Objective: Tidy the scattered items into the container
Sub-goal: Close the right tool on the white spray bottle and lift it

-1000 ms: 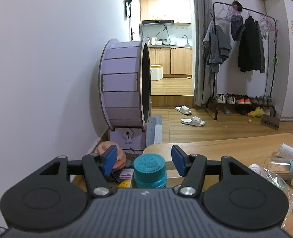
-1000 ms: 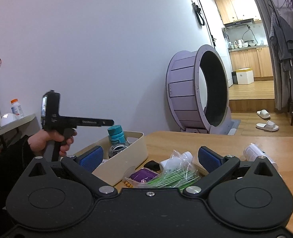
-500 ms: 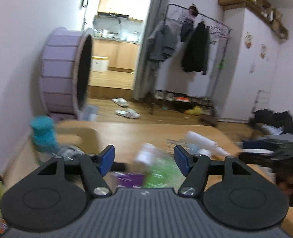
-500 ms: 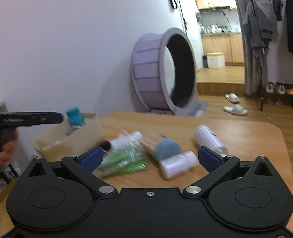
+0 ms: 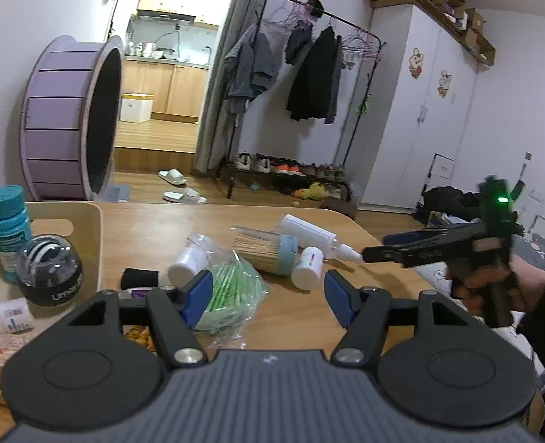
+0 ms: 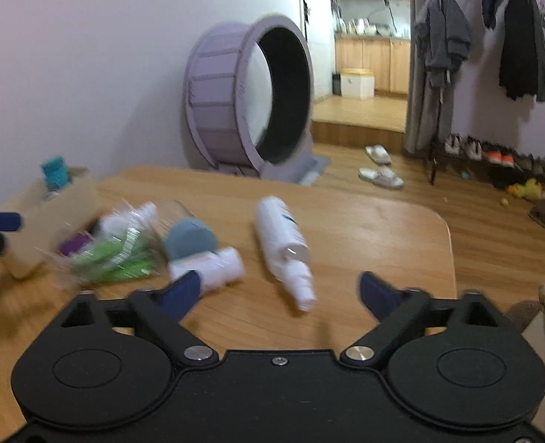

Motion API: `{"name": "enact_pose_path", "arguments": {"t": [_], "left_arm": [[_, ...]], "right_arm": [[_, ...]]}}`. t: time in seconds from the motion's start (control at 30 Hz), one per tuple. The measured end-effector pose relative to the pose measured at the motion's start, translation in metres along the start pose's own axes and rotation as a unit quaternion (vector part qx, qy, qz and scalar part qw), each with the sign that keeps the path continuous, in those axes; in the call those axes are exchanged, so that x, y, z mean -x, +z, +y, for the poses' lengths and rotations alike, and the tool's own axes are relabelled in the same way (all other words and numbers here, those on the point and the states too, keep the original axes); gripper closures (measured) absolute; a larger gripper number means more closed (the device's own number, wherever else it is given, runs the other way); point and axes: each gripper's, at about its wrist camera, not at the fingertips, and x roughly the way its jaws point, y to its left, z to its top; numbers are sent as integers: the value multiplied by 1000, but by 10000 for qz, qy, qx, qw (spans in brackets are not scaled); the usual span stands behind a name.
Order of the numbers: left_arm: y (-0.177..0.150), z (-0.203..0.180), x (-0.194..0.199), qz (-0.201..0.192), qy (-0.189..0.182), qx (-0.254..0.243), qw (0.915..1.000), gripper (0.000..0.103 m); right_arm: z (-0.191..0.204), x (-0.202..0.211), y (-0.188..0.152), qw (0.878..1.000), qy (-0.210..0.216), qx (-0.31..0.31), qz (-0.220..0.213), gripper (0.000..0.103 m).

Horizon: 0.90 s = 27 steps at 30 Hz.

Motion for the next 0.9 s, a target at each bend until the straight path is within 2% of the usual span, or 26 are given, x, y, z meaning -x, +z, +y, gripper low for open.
{"name": "enact_pose_path", "arguments": {"t": [0.27,0.33,0.43,0.53,0.7,0.9], "left_arm": [[1,-1,-2,-29,-58,14,10000,37],[0,-1,-3,-34,-67,10,10000,37],[0,-1,-1,-40,-76,33,10000,37],[-1,-1,2,-58,-78,34,9999,37],[-1,-6,6,-80,-107,13,9999,37],[1,-13,9,-100,-198,-44,9997,37]], "right_arm": [[-12,-48,-2,9994,47,-93,329,51],[-13,-56,-2,9992,88,-108,382,64],[-14,-57,-2,9989,222,-201,372,79],[-12,-49,-3,9994,194,-175,218,79],[-4,-10,6,9994,179,-53,-290,81],[20,33,11,9979,157,307,-549,81]]}}
